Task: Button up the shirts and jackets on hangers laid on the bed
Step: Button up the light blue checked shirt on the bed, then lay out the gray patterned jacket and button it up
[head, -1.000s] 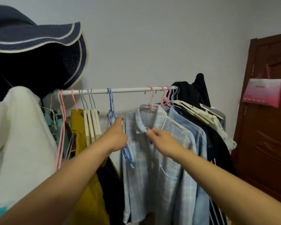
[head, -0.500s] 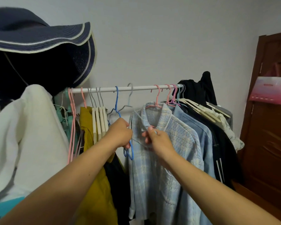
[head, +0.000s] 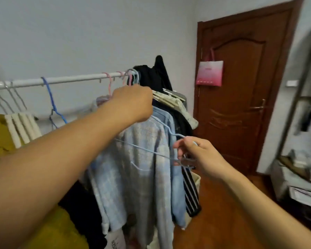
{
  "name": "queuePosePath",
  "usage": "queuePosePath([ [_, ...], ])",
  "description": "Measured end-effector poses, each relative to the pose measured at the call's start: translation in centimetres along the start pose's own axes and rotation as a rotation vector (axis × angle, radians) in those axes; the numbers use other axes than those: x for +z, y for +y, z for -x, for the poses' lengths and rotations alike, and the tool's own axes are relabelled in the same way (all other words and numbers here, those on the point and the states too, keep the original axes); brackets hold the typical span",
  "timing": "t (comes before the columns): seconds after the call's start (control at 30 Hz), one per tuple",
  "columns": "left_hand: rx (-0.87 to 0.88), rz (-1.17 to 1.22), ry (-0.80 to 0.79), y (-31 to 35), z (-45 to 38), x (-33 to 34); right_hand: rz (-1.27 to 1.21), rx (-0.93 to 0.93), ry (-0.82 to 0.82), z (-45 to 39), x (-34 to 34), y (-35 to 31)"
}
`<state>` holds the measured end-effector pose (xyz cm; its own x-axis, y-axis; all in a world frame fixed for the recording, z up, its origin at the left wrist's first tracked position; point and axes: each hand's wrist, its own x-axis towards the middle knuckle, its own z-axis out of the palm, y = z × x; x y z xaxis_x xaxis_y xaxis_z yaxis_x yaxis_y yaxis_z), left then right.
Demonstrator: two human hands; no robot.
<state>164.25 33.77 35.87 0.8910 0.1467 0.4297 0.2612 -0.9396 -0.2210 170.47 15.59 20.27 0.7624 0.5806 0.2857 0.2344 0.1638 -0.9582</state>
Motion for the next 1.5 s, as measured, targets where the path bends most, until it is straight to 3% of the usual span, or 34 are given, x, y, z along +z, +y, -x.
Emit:
queuePosePath([
  [0.13, 0.309, 0.410, 0.084, 11.5, 0.3, -0.1, -0.032, 0.108, 0.159, 12.7, -7.7, 0.0],
  [0.23, 0.519, 0.865, 0.129, 21.6, 7.1, 1.5, -0.040, 0.197, 0.459, 25.7, -10.9, 0.8],
  [0.33, 0.588, 1.035, -0.142, 31.4, 16.3, 5.0, -0.030, 0.287, 0.808, 39.8, -10.2, 2.9],
  [0.5, 0.869, 1.080, -0.597, 45.9, 36.5, 6.1, -0.247, 0.369, 1.400, 64.6, -5.0, 7.4],
  [0.67, 1.356, 0.819, -1.058, 54.3, 58.0, 3.6, -0.569, 0.288, 2.035, 86.9, 5.8, 8.9],
  [0.77, 1.599, 0.564, -1.154, 57.0, 67.3, 2.5, -0.642, 0.269, 2.333, 95.6, 14.2, 9.0],
  [0.9, 1.807, 0.352, -1.192, 59.4, 77.3, 0.0, -0.754, 0.028, 2.781, 102.4, 23.9, 9.2],
  [1.07, 2.033, 0.302, -1.263, 60.7, 87.2, -3.5, -0.636, -0.248, 3.134, 108.4, 30.2, 6.7],
  [1.17, 2.176, 0.237, -1.251, 60.3, 93.0, -5.3, -0.693, -0.274, 3.241, 111.9, 33.7, 5.7],
  [1.27, 2.335, 0.169, -1.218, 57.4, 97.6, -8.2, -1.002, 0.145, 3.355, 112.8, 39.0, 5.3],
  [1.3, 2.371, 0.148, -1.232, 56.3, 99.0, -9.3, -1.039, 0.206, 3.360, 112.8, 40.7, 5.2],
  [1.37, 2.435, 0.114, -1.236, 54.1, 101.4, -11.1, -1.104, 0.205, 3.336, 112.7, 44.1, 4.9],
  [1.5, 2.588, 0.096, -1.096, 48.8, 108.1, -14.6, -1.140, -0.068, 3.367, 113.2, 53.1, 3.1],
])
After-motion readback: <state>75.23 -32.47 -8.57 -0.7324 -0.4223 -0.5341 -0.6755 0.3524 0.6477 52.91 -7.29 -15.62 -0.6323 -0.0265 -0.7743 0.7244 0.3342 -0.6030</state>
